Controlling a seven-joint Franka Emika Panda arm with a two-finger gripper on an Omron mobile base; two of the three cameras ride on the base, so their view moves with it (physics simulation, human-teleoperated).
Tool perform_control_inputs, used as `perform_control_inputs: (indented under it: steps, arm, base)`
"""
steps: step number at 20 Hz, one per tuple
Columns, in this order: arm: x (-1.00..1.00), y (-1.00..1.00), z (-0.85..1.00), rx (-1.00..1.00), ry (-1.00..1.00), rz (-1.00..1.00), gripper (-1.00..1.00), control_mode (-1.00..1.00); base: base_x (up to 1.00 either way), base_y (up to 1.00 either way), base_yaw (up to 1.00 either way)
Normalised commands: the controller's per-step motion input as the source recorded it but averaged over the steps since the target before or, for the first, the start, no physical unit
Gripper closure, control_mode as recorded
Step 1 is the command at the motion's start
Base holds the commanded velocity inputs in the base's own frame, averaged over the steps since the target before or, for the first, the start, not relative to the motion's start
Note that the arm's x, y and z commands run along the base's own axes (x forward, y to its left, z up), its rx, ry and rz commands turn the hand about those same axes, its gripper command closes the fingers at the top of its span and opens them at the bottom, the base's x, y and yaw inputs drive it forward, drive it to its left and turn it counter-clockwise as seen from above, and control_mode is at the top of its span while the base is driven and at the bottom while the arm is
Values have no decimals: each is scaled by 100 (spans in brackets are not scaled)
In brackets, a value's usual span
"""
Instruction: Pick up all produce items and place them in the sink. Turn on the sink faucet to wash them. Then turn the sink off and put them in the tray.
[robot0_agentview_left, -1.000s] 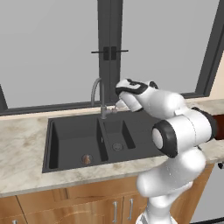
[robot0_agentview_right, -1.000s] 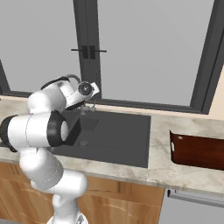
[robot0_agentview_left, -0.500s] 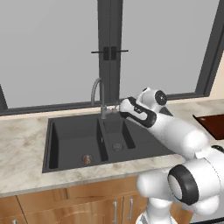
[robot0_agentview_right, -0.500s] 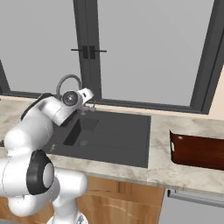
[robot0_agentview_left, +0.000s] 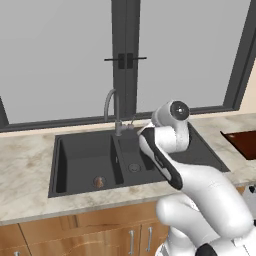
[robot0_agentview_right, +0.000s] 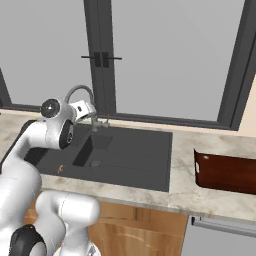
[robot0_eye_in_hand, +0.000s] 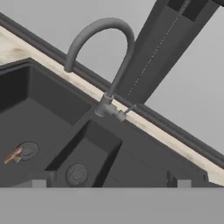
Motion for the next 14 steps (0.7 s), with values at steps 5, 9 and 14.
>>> perform_control_inputs:
  steps: [5, 9, 14]
  arm:
    - [-61, 6, 0, 0, 14, -5, -100, -100]
    - [-51, 18, -4, 0, 10, -1, -100, -100]
    - [-47, 51, -20, 0, 3, -8, -100, -100]
  base:
    - [0, 0, 0]
    - [0, 0, 0]
    - [0, 0, 0]
